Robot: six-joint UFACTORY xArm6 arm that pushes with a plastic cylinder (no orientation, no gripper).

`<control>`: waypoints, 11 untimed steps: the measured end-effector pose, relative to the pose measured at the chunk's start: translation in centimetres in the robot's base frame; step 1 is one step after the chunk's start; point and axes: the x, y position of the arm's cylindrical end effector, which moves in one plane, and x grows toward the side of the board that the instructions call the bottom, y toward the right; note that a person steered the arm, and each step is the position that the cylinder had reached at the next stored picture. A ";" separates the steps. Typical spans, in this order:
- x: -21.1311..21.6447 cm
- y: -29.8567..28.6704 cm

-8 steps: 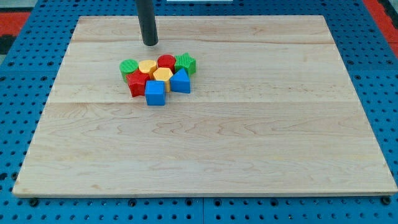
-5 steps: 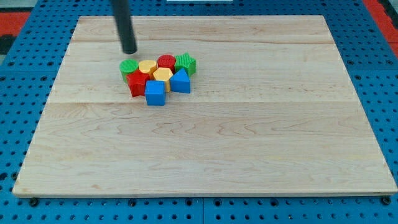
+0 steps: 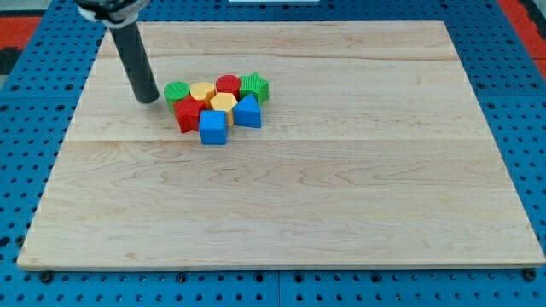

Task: Place the green circle at the top right of the board

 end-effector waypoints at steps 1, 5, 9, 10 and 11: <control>1.1 0.0; 3.2 0.3; -2.0 6.4; -2.2 6.4; -2.1 4.8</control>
